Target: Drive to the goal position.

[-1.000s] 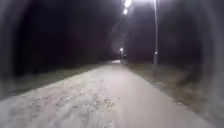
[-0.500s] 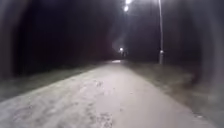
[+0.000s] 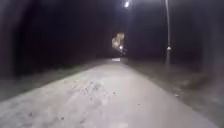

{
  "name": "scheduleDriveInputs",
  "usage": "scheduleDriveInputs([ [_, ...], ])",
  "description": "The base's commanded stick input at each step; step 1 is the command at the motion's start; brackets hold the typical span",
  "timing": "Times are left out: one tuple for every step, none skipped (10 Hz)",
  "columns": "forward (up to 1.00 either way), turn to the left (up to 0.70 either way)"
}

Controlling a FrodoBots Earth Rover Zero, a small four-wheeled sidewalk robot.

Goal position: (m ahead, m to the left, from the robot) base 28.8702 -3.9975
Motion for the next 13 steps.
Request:
scheduleDriveInputs([
  [1.00,0.00],
  [1.00,0.00],
  [1.00,0.00],
  [1.00,0.00],
  [1.00,0.00],
  [1.00,0.00],
  [1.00,0.00],
  [1.00,-0.31],
  [1.00,-0.23],
  [1.00,-0.07],
  [1.00,0.00],
  [1.00,0.00],
  [1.00,0.00],
])
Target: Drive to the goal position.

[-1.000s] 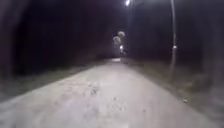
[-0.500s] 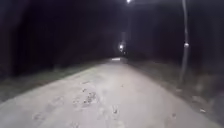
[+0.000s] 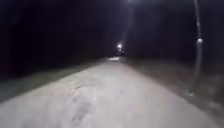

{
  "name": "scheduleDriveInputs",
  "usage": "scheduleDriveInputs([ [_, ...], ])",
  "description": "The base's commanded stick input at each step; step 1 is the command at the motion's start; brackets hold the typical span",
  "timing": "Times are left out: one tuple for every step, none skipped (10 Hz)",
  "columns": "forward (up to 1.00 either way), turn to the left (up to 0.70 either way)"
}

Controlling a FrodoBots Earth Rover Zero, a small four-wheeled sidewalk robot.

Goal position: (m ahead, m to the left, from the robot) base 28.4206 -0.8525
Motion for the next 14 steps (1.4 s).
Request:
scheduleDriveInputs([
  [1.00,0.00],
  [1.00,0.00],
  [1.00,0.00],
  [1.00,0.00],
  [1.00,0.00],
  [1.00,0.00],
  [1.00,0.00],
  [1.00,0.00],
  [1.00,0.00],
  [1.00,0.00],
  [1.00,0.00],
  [1.00,0.00],
  [1.00,0.00],
  [1.00,0.00],
])
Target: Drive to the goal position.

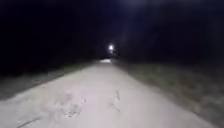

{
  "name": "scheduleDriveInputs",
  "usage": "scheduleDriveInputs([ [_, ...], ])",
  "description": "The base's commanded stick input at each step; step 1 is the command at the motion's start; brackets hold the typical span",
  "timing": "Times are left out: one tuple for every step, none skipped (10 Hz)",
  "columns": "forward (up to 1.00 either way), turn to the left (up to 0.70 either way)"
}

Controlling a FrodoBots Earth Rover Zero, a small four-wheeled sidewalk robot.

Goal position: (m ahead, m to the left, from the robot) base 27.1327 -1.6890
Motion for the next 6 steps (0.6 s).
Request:
scheduleDriveInputs([
  [1.00,0.00],
  [1.00,0.16],
  [1.00,0.40],
  [1.00,0.19],
  [1.00,0.00],
  [1.00,0.00],
])
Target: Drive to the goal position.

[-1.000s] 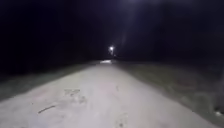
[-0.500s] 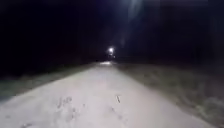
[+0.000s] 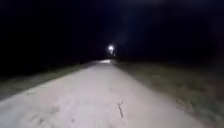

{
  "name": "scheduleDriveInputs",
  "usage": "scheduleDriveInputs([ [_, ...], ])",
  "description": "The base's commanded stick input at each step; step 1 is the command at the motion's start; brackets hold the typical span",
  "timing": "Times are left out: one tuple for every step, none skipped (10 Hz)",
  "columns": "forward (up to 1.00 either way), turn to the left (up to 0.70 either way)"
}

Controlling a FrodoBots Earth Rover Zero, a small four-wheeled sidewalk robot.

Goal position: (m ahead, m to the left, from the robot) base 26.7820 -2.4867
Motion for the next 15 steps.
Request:
scheduleDriveInputs([
  [1.00,0.02],
  [1.00,0.01],
  [1.00,0.02],
  [1.00,0.01],
  [1.00,0.00],
  [1.00,0.00],
  [1.00,0.00],
  [1.00,0.02],
  [1.00,0.03],
  [1.00,0.16],
  [1.00,0.07],
  [1.00,0.02],
  [1.00,0.02],
  [1.00,0.02],
  [1.00,0.09],
])
